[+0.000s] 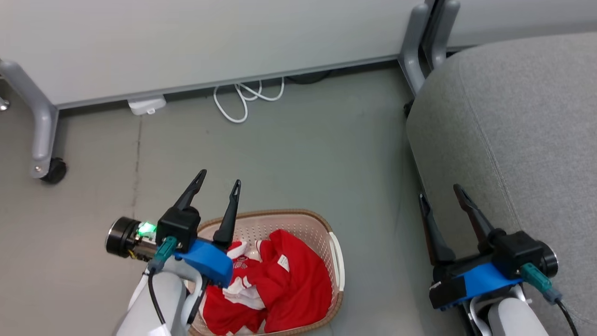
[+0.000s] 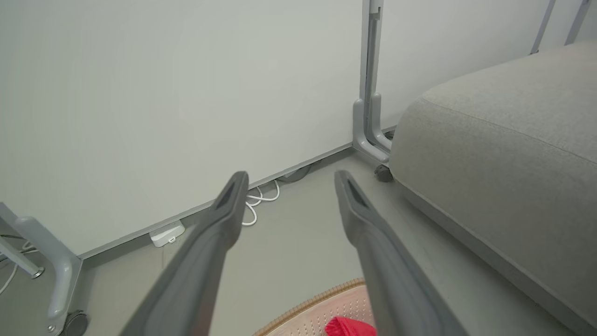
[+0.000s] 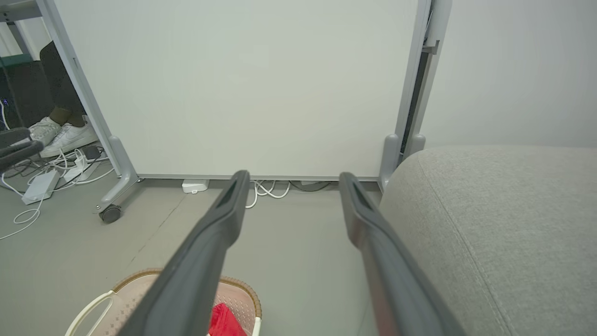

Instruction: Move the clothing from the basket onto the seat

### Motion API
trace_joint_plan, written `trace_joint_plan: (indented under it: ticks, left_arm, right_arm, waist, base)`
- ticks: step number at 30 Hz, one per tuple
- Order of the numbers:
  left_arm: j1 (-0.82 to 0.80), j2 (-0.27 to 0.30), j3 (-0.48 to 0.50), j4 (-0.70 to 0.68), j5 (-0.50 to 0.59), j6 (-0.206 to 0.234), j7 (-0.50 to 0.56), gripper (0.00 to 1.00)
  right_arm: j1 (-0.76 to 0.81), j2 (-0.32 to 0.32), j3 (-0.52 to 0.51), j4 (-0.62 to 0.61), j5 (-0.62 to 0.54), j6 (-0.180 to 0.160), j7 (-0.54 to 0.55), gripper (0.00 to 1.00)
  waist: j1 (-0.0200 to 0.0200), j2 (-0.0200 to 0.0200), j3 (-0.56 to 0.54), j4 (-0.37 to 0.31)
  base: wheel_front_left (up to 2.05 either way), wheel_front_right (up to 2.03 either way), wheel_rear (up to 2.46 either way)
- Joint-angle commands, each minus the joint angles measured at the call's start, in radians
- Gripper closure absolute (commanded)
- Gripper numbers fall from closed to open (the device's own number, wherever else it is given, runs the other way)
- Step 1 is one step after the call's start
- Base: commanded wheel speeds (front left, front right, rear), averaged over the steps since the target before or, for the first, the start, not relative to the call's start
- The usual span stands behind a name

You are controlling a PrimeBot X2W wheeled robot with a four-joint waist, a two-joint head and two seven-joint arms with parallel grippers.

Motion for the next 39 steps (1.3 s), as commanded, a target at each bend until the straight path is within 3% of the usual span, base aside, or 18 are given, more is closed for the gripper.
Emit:
trace_joint_plan:
  ticks: [1, 13, 26, 33, 39]
  left_arm:
    - [-0.050, 0.021, -0.028, 0.030, -0.007, -0.007, -0.003, 0.00]
    - [-0.286, 0.105, -0.275, 0.279, -0.059, -0.004, -0.003, 0.00]
    - [-0.491, 0.144, -0.693, 0.560, -0.173, -0.004, 0.038, 0.00]
    - [-0.549, 0.178, -0.916, 0.609, -0.268, -0.004, 0.085, 0.00]
    - [-0.588, 0.208, -0.995, 0.615, -0.301, -0.004, 0.125, 0.00]
  right_arm:
    - [-0.029, -0.004, 0.001, -0.009, 0.006, 0.000, -0.004, 0.00]
    - [-0.135, -0.003, -0.016, -0.059, 0.020, 0.000, -0.004, 0.00]
    - [-0.235, -0.003, -0.015, -0.106, 0.029, 0.000, -0.004, 0.00]
    - [-0.269, -0.003, -0.018, -0.125, 0.025, 0.000, -0.004, 0.00]
    - [-0.293, -0.003, -0.025, -0.139, 0.019, 0.000, -0.004, 0.00]
  waist:
    - [0.0000, 0.0000, 0.082, -0.044]
    - [0.0000, 0.0000, 0.281, -0.112]
    - [0.0000, 0.0000, 0.491, -0.128]
    - [0.0000, 0.0000, 0.580, -0.131]
    - [0.0000, 0.0000, 0.646, -0.134]
  base:
    - [0.00, 0.00, 0.00]
    - [0.00, 0.00, 0.00]
    - [0.00, 0.00, 0.00]
    - [0.00, 0.00, 0.00]
    - [0.00, 0.00, 0.00]
